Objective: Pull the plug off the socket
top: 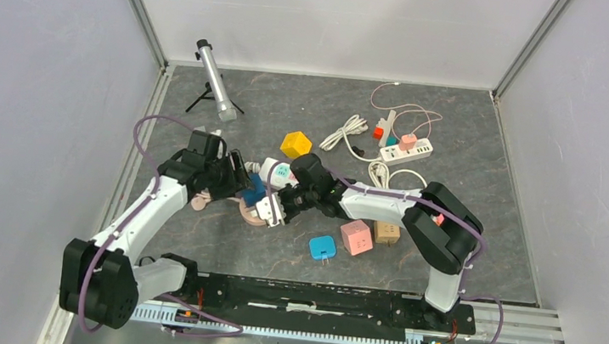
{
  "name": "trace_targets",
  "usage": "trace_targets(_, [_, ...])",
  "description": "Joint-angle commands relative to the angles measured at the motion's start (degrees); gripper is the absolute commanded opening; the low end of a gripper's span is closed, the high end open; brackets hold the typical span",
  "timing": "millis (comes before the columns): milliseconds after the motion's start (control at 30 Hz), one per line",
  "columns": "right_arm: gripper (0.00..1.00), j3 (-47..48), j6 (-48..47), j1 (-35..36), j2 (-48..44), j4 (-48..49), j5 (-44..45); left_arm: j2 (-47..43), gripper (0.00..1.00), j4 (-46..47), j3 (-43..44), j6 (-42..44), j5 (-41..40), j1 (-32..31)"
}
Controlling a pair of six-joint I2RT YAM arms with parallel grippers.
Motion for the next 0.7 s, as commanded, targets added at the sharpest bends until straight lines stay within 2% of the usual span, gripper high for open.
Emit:
trace_targets(0, [0.02, 2.20, -1.32, 0.32, 0.22, 1.42, 0.82, -2.79, 0.70, 1.31, 1.33, 2.19, -1.63, 0.30])
trace_targets(200, [0.00, 6.93, 1.49, 0.27, 1.60, -3.62, -3.28, -3.31, 0.69, 3.50, 1.03, -0.16, -2.65, 0.29])
trace_targets(433, [0.00, 6.53, 5.62, 0.28, 2.63, -1.17, -5.34, -1.66, 0.64, 4.73, -3.23, -2.34, -3.38, 0.30])
trace_targets(667, [0.00, 8.59, 9.56, 0.08, 2.63, -1.39, -6.05, -0.74, 0.53, 3.65, -6.00, -3.85, -2.30, 0.30])
